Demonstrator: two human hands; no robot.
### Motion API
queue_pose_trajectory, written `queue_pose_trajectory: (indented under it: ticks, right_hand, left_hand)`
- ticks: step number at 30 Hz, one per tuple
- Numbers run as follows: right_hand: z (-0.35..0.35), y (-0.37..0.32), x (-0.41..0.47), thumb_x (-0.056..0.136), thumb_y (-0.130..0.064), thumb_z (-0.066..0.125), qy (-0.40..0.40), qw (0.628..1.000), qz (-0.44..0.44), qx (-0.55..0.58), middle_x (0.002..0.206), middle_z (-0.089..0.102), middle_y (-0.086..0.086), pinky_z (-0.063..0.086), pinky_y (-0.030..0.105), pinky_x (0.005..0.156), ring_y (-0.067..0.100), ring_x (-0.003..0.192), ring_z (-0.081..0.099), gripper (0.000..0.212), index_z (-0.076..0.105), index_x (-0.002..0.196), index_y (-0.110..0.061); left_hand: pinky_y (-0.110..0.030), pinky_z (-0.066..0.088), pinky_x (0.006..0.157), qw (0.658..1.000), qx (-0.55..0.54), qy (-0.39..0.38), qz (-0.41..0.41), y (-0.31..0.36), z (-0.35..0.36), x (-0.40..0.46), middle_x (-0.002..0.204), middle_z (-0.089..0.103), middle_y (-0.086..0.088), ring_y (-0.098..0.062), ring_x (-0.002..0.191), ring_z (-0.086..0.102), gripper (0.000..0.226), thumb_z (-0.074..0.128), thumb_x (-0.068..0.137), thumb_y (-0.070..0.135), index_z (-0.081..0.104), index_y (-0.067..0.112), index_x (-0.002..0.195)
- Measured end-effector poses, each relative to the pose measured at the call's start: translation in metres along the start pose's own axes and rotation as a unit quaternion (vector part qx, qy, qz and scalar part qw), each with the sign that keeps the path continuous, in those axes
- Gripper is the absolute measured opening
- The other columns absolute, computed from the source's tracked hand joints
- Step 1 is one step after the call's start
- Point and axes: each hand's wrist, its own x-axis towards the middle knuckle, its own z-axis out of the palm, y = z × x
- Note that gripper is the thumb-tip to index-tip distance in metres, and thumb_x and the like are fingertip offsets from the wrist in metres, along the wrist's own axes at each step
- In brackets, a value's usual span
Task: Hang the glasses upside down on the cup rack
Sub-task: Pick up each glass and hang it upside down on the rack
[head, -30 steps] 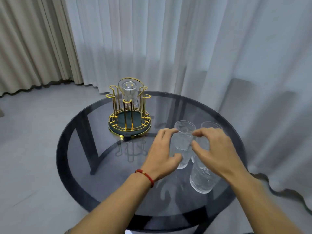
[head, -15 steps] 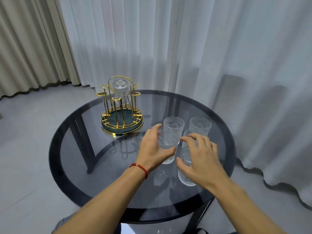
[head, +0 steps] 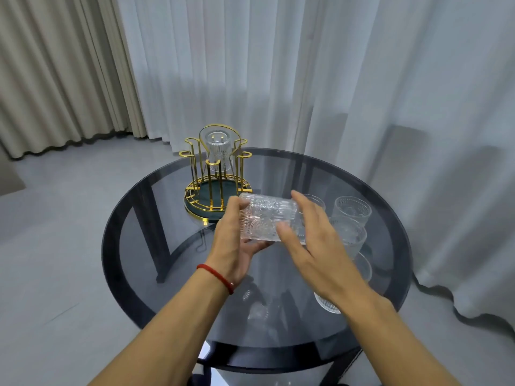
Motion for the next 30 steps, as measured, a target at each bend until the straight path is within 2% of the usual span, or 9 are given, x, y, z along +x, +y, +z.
queue_pose_trajectory:
  ticks: [4, 7, 9, 12, 14, 16, 19, 23, 30]
  right_hand:
    - [0.01, -0.011, 0.025, 0.089, -0.08, 0.036, -0.001, 0.993, 0.097, 0.065, 0.154, 0.047, -0.001, 0.04, 0.037, 0.11, 0.011, 0.132, 0.054, 0.076, 0.025, 0.153, -0.042]
    - [0.008, -0.016, 0.044, 0.081, -0.08, 0.044, -0.043, 0.97, 0.209, 0.119, 0.127, 0.065, 0.002, 0.059, 0.051, 0.091, 0.014, 0.081, 0.077, 0.067, 0.047, 0.133, -0.038]
    - [0.006, -0.014, 0.053, 0.082, -0.072, 0.055, -0.081, 0.949, 0.251, 0.172, 0.119, 0.065, 0.001, 0.065, 0.048, 0.076, 0.02, 0.079, 0.076, 0.055, 0.056, 0.122, -0.034]
    - [0.003, -0.008, 0.065, 0.07, -0.07, 0.064, -0.087, 0.946, 0.248, 0.187, 0.121, 0.062, -0.001, 0.066, 0.041, 0.067, 0.02, 0.09, 0.074, 0.06, 0.06, 0.115, -0.03]
    - [-0.002, -0.002, 0.079, 0.063, -0.068, 0.067, -0.056, 0.96, 0.23, 0.148, 0.122, 0.061, -0.004, 0.066, 0.039, 0.068, 0.018, 0.1, 0.069, 0.067, 0.058, 0.117, -0.029]
    - [-0.011, 0.004, 0.099, 0.059, -0.064, 0.071, -0.016, 0.969, 0.216, 0.118, 0.121, 0.062, -0.004, 0.066, 0.043, 0.073, 0.019, 0.101, 0.069, 0.072, 0.056, 0.12, -0.028]
    - [-0.022, 0.004, 0.142, 0.056, -0.059, 0.075, 0.053, 0.974, 0.194, 0.107, 0.123, 0.065, 0.003, 0.061, 0.054, 0.087, 0.025, 0.105, 0.068, 0.075, 0.056, 0.122, -0.028]
    - [-0.022, -0.022, 0.212, 0.059, -0.055, 0.077, 0.109, 0.979, 0.115, 0.129, 0.12, 0.065, 0.0, 0.061, 0.053, 0.088, 0.023, 0.102, 0.07, 0.07, 0.057, 0.122, -0.033]
    - [0.042, -0.085, 0.316, 0.07, -0.054, 0.079, 0.02, 0.998, 0.011, 0.06, 0.128, 0.058, 0.005, 0.06, 0.045, 0.09, 0.023, 0.104, 0.067, 0.079, 0.048, 0.137, -0.025]
  left_hand:
    - [-0.058, 0.051, 0.098, 0.992, -0.1, -0.058, -0.046, 0.008, -0.002, -0.001, 0.111, 0.064, -0.023, -0.037, 0.108, 0.061, 0.032, 0.043, 0.088, 0.019, 0.06, 0.004, 0.111]
    - [-0.052, 0.053, 0.095, 0.996, -0.079, -0.046, -0.017, 0.007, -0.003, 0.0, 0.105, 0.06, -0.022, -0.037, 0.102, 0.058, 0.034, 0.043, 0.082, 0.014, 0.059, 0.001, 0.108]
    - [-0.037, 0.052, 0.071, 1.0, -0.017, -0.005, 0.018, 0.005, -0.008, 0.004, 0.096, 0.058, -0.017, -0.029, 0.088, 0.056, 0.027, 0.048, 0.076, 0.02, 0.062, 0.006, 0.095]
    - [-0.041, 0.049, 0.08, 0.993, 0.096, 0.053, 0.051, 0.001, -0.025, 0.017, 0.101, 0.069, -0.011, -0.027, 0.096, 0.061, 0.04, 0.041, 0.095, 0.038, 0.067, 0.009, 0.096]
    - [-0.044, 0.047, 0.092, 0.937, 0.31, 0.102, 0.124, -0.003, -0.048, 0.031, 0.114, 0.066, -0.013, -0.029, 0.11, 0.058, 0.05, 0.03, 0.104, 0.046, 0.064, 0.01, 0.109]
    - [-0.049, 0.04, 0.105, 0.791, 0.569, 0.134, 0.181, -0.012, -0.078, 0.049, 0.133, 0.055, -0.013, -0.03, 0.129, 0.045, 0.044, 0.034, 0.104, 0.045, 0.057, 0.015, 0.125]
    - [-0.053, 0.016, 0.12, 0.671, 0.72, 0.127, 0.124, -0.026, -0.109, 0.068, 0.166, 0.015, -0.007, -0.026, 0.152, 0.008, 0.06, 0.039, 0.099, 0.053, 0.03, 0.028, 0.153]
    - [-0.054, 0.003, 0.123, 0.599, 0.785, 0.1, 0.119, -0.041, -0.118, 0.079, 0.168, -0.009, -0.004, -0.022, 0.152, -0.013, 0.071, 0.028, 0.097, 0.057, 0.001, 0.034, 0.158]
    - [-0.051, -0.005, 0.122, 0.597, 0.784, 0.124, 0.12, -0.044, -0.117, 0.081, 0.167, -0.015, -0.001, -0.02, 0.15, -0.021, 0.074, 0.028, 0.094, 0.056, -0.003, 0.035, 0.158]
